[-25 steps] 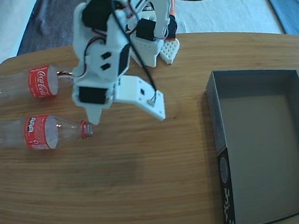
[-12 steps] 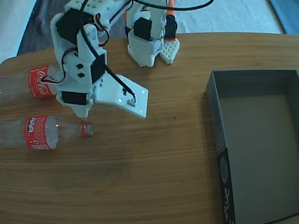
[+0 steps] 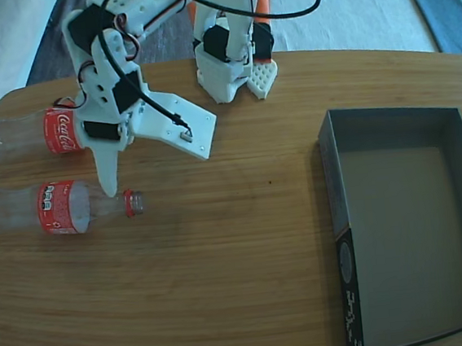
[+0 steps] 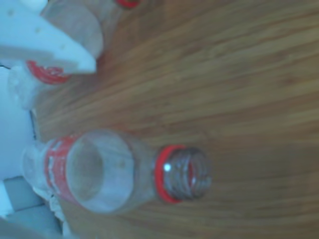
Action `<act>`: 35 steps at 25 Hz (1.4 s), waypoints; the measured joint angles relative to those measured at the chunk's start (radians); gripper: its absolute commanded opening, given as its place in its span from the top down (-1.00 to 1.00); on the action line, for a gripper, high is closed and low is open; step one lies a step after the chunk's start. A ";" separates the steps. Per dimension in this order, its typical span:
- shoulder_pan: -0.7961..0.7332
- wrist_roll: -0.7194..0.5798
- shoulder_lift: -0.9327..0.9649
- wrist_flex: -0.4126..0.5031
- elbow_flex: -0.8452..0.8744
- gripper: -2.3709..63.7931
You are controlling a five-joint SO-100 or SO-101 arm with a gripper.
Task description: Grasp the bottles and put them in the box.
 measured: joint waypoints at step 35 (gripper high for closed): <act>0.029 -0.213 -0.537 -0.080 -0.314 -0.48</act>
